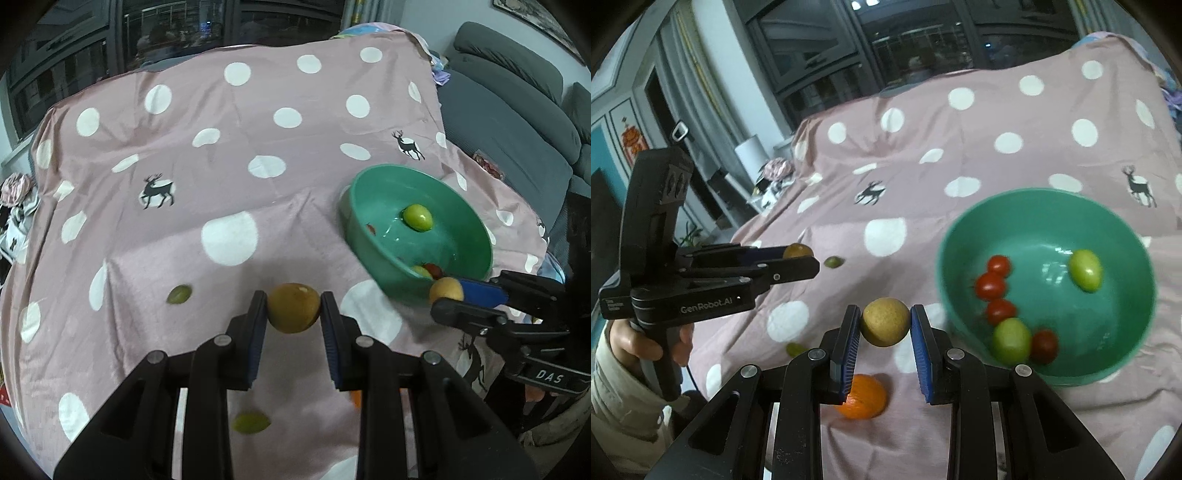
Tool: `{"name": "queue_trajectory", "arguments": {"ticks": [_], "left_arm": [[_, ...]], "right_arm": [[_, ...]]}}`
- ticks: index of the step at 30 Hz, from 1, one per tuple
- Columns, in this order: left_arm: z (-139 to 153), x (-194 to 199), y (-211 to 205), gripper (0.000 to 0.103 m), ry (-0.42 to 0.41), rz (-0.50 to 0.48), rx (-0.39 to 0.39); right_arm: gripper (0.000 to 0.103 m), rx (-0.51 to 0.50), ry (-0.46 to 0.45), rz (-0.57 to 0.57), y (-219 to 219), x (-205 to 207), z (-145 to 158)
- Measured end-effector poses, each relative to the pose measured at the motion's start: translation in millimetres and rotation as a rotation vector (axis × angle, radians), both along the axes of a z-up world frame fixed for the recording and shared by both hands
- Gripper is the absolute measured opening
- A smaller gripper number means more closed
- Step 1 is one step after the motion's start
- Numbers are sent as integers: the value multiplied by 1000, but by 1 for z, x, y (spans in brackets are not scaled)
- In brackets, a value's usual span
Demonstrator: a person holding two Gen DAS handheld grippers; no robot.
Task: Organize fruits
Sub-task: 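Carry both yellow fruits over the green bowl, then lower both yellow fruits into the green bowl and open both grippers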
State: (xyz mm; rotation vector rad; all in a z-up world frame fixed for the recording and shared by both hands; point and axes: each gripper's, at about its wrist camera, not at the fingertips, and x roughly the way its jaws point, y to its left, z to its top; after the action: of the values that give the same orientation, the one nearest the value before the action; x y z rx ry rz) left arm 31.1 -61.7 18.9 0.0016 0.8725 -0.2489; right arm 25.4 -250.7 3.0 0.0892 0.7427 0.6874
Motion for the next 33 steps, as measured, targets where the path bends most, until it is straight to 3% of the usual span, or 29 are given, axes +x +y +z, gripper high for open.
{"name": "queue_trajectory", "arguments": {"ticks": [5, 13, 20, 33], "left_arm": [[6, 13, -23, 29, -17, -40, -3], [3, 37, -59, 29, 7, -97, -88], [2, 52, -100, 29, -14, -158, -27], [-17, 71, -125, 29, 19, -206, 52]], "right_arm": [[29, 15, -13, -64, -26, 8, 5], [29, 23, -20, -141, -55, 18, 6], [29, 24, -17, -184, -72, 26, 0], [29, 9, -4, -219, -86, 43, -6]]}}
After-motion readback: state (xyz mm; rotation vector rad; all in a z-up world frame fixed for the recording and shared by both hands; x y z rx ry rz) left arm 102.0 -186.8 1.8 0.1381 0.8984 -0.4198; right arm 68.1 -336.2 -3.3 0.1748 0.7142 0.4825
